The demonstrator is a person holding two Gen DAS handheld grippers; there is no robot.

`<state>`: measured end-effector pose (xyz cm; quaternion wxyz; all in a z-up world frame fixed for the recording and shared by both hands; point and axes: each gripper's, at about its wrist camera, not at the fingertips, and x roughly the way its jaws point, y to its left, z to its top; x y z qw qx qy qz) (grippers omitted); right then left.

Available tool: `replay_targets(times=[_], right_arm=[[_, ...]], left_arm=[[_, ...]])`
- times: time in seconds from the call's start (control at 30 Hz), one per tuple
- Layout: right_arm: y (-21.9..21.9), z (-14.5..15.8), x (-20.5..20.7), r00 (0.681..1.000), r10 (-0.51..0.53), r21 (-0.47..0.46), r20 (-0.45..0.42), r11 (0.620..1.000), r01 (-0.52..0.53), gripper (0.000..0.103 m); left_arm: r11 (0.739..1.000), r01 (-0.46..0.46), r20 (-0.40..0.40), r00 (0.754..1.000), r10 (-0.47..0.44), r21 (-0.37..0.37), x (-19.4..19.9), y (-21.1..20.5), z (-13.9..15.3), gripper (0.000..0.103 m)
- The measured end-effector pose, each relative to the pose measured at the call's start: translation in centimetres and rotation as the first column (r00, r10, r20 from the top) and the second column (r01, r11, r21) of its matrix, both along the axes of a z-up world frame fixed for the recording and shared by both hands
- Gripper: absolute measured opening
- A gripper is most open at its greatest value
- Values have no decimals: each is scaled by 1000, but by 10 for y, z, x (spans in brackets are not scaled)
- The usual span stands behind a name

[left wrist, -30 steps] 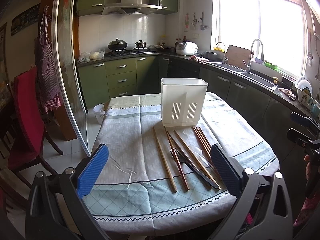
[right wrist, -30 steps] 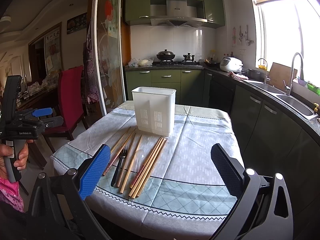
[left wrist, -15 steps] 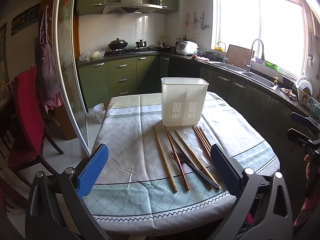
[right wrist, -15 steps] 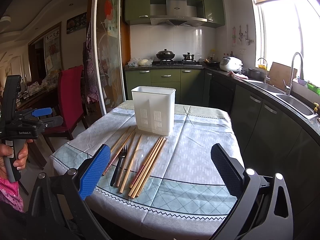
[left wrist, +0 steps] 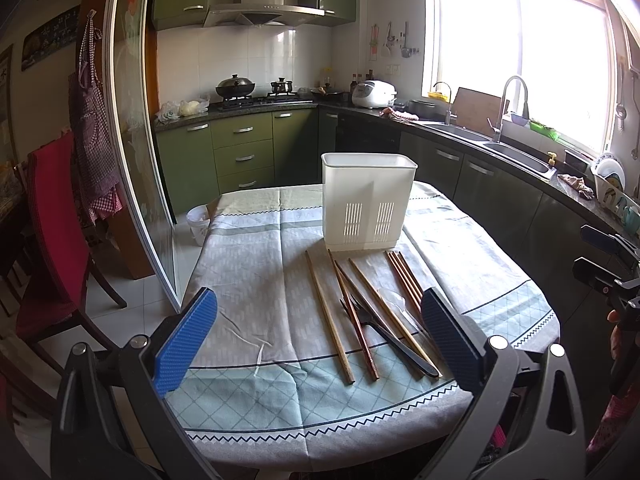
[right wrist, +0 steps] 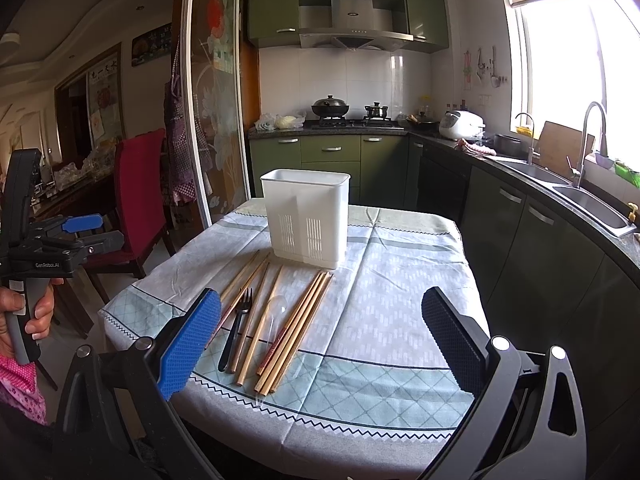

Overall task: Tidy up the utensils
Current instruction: 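Lower the left tool onto the red-tipped wooden chopstick and close it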

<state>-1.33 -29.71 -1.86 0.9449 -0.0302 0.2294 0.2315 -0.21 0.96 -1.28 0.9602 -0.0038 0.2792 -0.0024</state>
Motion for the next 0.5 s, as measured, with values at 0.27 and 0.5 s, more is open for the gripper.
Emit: replay_targets(times=[0.27,0.5], right_arm=[[5,-12,31,996,-28,-54,-79,998,24,99],[14,-22,82,979,-47,-97,-200,995,28,99]], left_arm=[[1000,0,-90,996,1,12,25,-6,-13,97],[1000,-3,-239,971,2,-2,88,-12,-26,97]])
